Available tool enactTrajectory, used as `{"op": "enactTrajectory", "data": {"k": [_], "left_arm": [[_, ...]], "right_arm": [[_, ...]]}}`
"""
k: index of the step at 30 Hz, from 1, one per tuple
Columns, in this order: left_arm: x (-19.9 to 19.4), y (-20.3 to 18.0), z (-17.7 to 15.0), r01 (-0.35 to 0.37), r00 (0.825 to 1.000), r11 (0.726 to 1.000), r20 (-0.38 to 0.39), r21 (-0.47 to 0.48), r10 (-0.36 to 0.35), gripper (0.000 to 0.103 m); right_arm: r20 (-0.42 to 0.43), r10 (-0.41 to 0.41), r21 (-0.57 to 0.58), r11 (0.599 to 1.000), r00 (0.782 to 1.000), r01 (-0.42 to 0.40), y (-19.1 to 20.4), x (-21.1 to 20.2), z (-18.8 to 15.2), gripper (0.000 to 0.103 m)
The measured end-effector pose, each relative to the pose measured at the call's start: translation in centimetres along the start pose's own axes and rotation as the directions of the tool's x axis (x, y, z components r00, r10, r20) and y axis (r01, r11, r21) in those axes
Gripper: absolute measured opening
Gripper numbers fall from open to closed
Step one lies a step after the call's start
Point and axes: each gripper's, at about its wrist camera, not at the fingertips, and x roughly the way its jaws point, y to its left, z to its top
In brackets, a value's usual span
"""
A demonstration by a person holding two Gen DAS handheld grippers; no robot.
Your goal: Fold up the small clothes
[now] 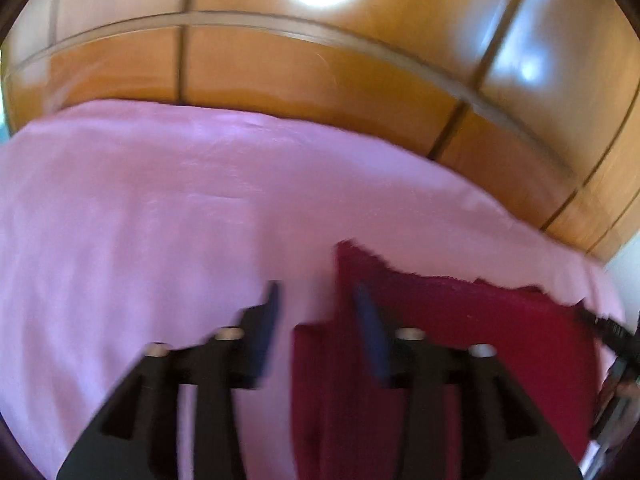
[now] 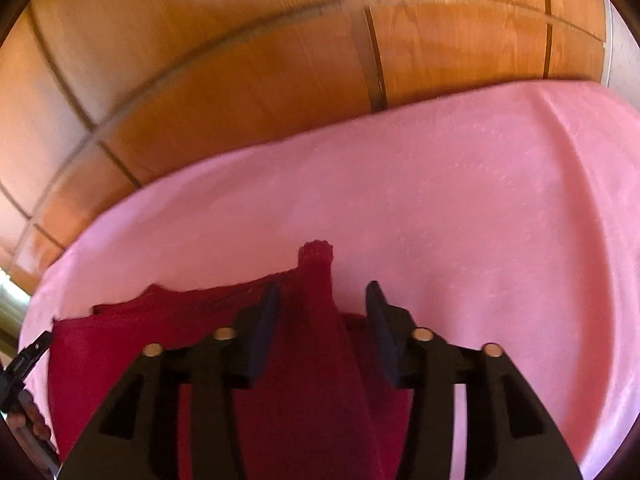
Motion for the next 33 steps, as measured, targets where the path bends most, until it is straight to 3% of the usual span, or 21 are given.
{"op": "enactTrajectory", "data": {"k": [5, 7, 14, 16, 17, 18, 19, 21, 27, 33], "left_arm": [[-4.6, 2.4, -4.0, 0.148, 0.988, 0.988, -0.033, -0.033, -0.149, 0.051], [-6.4, 3.3, -6.8, 0.213, 0.974, 0.976, -0.066, -0.041, -0.215, 0.051], [-9.5, 4.0, -14.3, 0.309, 0.940, 0.948, -0.127, -0.073, -0.316, 0.051], [-9.3, 3.4, -15.4, 0.314, 0.937, 0.947, -0.140, -0.075, -0.322, 0.051], [-9.2, 3.1, -15.5, 0.309, 0.939, 0.949, -0.142, -0.061, -0.314, 0.040], [-9.0, 2.5, -15.6, 0.293, 0.944, 0.956, -0.152, -0.028, -0.294, 0.031], [-8.9, 2.1, -15.5, 0.275, 0.949, 0.961, -0.158, -0.012, -0.273, 0.020], [-8.9, 1.9, -15.0, 0.264, 0.952, 0.964, -0.159, 0.005, -0.260, 0.013], [-11.8, 2.2, -14.0, 0.274, 0.953, 0.960, -0.153, 0.057, -0.263, 0.010], [-14.9, 3.4, -16.8, 0.279, 0.944, 0.960, -0.189, 0.031, -0.269, 0.010]], "right_arm": [[0.004, 0.134, 0.036, 0.990, 0.991, -0.134, -2.5, -6.0, -4.7, 0.060], [-0.009, 0.166, 0.049, 0.985, 0.986, -0.165, -3.4, -7.9, -7.2, 0.060], [-0.088, 0.183, 0.111, 0.979, 0.979, -0.173, -4.8, -9.2, -15.0, 0.058], [-0.087, 0.183, 0.127, 0.977, 0.979, -0.171, -4.6, -8.5, -15.9, 0.050], [-0.083, 0.181, 0.125, 0.977, 0.980, -0.170, -4.3, -8.3, -16.0, 0.044], [-0.090, 0.178, 0.129, 0.978, 0.980, -0.165, -4.1, -8.1, -15.9, 0.026], [-0.094, 0.169, 0.126, 0.980, 0.981, -0.157, -4.0, -8.0, -15.8, 0.018], [-0.091, 0.153, 0.097, 0.985, 0.984, -0.144, -3.9, -8.7, -15.6, 0.014], [-0.048, 0.180, 0.032, 0.983, 0.983, -0.178, -3.6, -13.7, -15.3, 0.010], [-0.126, 0.168, 0.041, 0.986, 0.978, -0.164, -4.2, -15.9, -20.2, 0.010]]}}
